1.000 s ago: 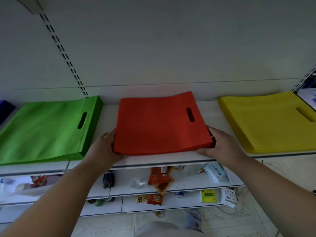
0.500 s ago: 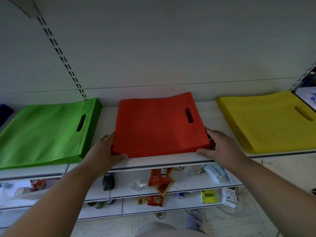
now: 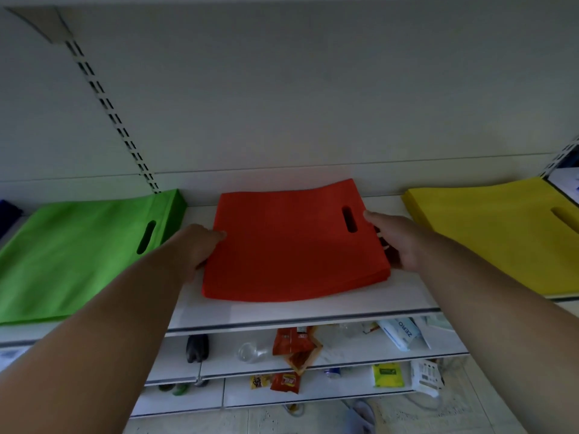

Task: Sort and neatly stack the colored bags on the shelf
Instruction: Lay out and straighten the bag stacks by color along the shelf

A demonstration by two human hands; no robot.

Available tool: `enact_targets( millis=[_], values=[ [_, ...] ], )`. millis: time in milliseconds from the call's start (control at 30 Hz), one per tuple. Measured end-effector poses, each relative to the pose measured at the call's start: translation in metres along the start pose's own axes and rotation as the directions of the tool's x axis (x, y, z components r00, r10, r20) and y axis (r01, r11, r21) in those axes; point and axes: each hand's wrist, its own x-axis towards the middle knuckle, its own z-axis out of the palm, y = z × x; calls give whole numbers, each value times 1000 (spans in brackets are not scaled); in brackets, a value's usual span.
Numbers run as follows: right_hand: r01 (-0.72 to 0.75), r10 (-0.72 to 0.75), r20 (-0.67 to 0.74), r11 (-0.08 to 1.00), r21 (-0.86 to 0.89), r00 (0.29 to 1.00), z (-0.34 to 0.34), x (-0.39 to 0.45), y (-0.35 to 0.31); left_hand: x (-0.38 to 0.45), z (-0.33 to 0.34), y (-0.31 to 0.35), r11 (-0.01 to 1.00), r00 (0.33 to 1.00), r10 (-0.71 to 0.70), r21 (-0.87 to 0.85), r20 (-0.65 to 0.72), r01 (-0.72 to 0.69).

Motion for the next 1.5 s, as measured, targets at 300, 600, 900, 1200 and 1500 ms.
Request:
enact_targets(
  millis=[300, 600, 900, 1200, 1500],
  values=[
    [241, -298, -146, 919, -312, 943, 22, 11, -1, 2, 15, 9, 968, 976, 187, 190, -110, -164],
    [263, -292, -155, 947, -185, 944, 17, -1, 10, 15, 6, -14, 995, 991, 104, 15, -84, -103],
    [208, -215, 52, 971, 117, 975, 14, -1, 22, 5, 10, -20, 905, 996, 64, -418, -56, -81],
    [232, -240, 40, 961, 150, 970, 17, -6, 18, 3, 12, -20, 939, 991, 130, -319, -11, -127],
    [269, -275, 49, 957, 103, 960, 8, 11, 28, -7, 18, -23, 936, 969, 238, -254, -60, -245]
  ],
)
